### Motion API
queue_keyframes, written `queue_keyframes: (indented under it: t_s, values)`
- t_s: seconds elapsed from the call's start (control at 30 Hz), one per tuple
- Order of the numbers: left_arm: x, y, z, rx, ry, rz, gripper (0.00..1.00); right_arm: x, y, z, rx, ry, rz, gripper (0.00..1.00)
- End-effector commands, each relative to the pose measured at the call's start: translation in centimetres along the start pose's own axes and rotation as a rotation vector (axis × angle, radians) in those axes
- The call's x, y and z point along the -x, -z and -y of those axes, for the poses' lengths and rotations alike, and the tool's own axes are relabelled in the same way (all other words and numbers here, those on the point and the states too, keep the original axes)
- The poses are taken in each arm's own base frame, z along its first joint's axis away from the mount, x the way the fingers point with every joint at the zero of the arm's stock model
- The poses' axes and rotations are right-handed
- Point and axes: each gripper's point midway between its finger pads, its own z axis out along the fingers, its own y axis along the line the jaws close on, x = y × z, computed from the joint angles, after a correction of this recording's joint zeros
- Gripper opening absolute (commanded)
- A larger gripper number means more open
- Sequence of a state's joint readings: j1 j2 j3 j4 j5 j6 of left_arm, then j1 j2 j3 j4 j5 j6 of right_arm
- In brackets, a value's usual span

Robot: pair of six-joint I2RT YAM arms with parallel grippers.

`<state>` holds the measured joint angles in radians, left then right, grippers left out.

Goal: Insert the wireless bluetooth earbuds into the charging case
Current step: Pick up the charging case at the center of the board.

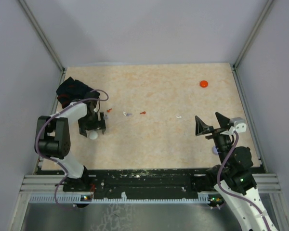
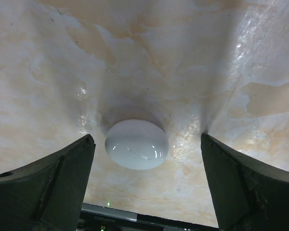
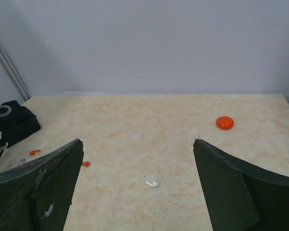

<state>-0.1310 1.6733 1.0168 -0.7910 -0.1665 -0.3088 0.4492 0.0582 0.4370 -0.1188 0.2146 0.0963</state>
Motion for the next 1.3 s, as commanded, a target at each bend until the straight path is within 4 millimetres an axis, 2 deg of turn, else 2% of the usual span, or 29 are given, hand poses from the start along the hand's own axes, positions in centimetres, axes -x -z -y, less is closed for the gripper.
queue_keyframes:
  t_s: [0.0,0.23,0.37,0.53,0.67,0.73,0.93,1.27]
  values:
    - [0.2,-0.3,0.6,-0.031,-0.033,-0.012,0.94,0.9,-0.3,-0.6,0.029,0.001,0.032,0.96]
    - [-1.5,0.5,1.9,-0.108,-0.011,-0.029,0.85,0.9,-0.4,-0.7,0.031,0.001,0.031,0.96]
    - [-1.3,0.8,2.2,-0.112,-0.006,-0.015,0.84,0.8,-0.3,-0.7,0.033,0.0,0.03,0.96]
    - [-0.7,0.6,1.2,-0.04,0.039,0.005,0.83,0.9,-0.3,-0.7,0.035,0.001,0.029,0.96]
    - [-0.9,0.4,1.6,-0.059,0.032,-0.006,0.8,0.8,-0.4,-0.8,0.04,0.002,0.026,0.96]
    - [-0.4,0.2,1.9,-0.074,0.027,0.014,0.78,0.8,-0.3,-0.9,0.043,0.0,0.028,0.96]
    - [-1.0,0.0,2.2,-0.093,0.007,0.001,0.7,0.8,-0.4,-1.0,0.048,-0.001,0.025,0.96]
    - [-1.8,0.4,2.9,-0.098,-0.018,-0.009,0.69,0.7,-0.4,-1.2,0.057,-0.003,0.022,0.96]
